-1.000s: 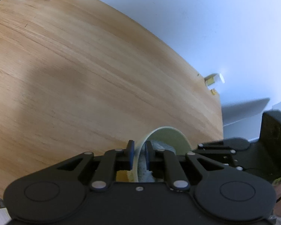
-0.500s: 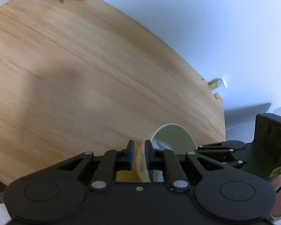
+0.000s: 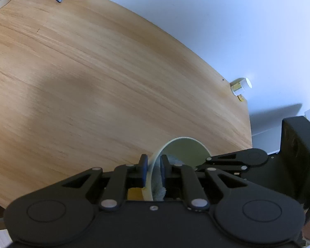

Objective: Clean bowl
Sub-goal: 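Rub the grey towel along the bowl's inner wall with the right gripper while the left holds the rim, then wipe the towel over the bowl's rim and inside with the right gripper while the left holds the rim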

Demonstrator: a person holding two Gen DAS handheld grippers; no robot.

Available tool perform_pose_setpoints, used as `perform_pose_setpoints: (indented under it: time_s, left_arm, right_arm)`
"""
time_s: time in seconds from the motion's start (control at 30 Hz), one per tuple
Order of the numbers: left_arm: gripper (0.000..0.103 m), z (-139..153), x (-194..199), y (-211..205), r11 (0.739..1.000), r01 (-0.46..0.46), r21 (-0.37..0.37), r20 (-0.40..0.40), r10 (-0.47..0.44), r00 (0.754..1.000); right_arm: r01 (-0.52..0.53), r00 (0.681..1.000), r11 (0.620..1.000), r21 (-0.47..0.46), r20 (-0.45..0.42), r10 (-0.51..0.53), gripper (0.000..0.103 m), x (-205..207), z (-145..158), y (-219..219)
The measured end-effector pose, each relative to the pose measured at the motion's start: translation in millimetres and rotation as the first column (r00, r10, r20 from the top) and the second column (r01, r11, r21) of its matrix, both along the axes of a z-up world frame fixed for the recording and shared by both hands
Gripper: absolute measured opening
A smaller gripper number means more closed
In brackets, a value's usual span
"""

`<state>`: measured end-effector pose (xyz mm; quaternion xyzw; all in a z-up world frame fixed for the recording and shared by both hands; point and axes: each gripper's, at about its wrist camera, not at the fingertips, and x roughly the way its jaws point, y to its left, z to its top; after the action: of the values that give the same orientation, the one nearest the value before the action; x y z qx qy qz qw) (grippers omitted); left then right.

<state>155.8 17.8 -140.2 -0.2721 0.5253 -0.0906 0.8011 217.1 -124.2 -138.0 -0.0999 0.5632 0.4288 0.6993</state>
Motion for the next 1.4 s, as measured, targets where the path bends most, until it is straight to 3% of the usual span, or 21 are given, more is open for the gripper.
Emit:
perform_pose_setpoints:
  time_s: [0.27, 0.37, 0.47, 0.57, 0.67, 0.83, 1.07, 1.4]
  left_arm:
    - [0.011, 6, -3, -2, 1.000, 0.012, 0.015, 0.012, -0.012, 1.000]
    - [0.017, 11, -4, -6, 0.998, 0.040, 0.041, 0.012, -0.041, 0.999]
    - [0.026, 14, -4, -13, 0.995, 0.084, 0.050, 0.017, -0.084, 0.996]
    - [0.026, 15, -2, -19, 0.990, 0.129, 0.065, 0.020, -0.130, 0.991]
    - [0.021, 12, 1, -31, 0.975, 0.179, 0.133, 0.004, -0.182, 0.983]
    - [0.008, 10, 3, -35, 0.963, 0.211, 0.167, 0.005, -0.215, 0.977]
    - [0.009, 6, 5, -38, 0.949, 0.262, 0.174, -0.001, -0.266, 0.964]
    - [0.010, 3, 10, -44, 0.943, 0.273, 0.191, -0.010, -0.276, 0.961]
  right_arm:
    - [0.002, 0.995, 0.993, -0.122, 0.104, 0.011, 0.017, -7, 3, 4]
    - [0.030, 0.988, 0.989, -0.144, 0.156, -0.008, 0.017, -6, 8, -1]
    - [0.056, 0.987, 0.992, -0.116, 0.159, -0.037, 0.017, -3, 14, -12]
    - [0.080, 0.979, 0.996, -0.035, 0.194, -0.071, 0.017, -7, 30, -28]
    - [0.063, 0.967, 0.998, 0.000, 0.247, -0.061, 0.017, -8, 37, -32]
    - [0.016, 0.961, 0.999, -0.033, 0.278, -0.006, 0.017, -6, 24, -26]
    - [0.049, 0.969, 0.998, -0.050, 0.245, -0.035, 0.017, -6, 16, -22]
    - [0.025, 0.984, 0.989, -0.147, 0.176, 0.001, 0.017, 3, 1, -12]
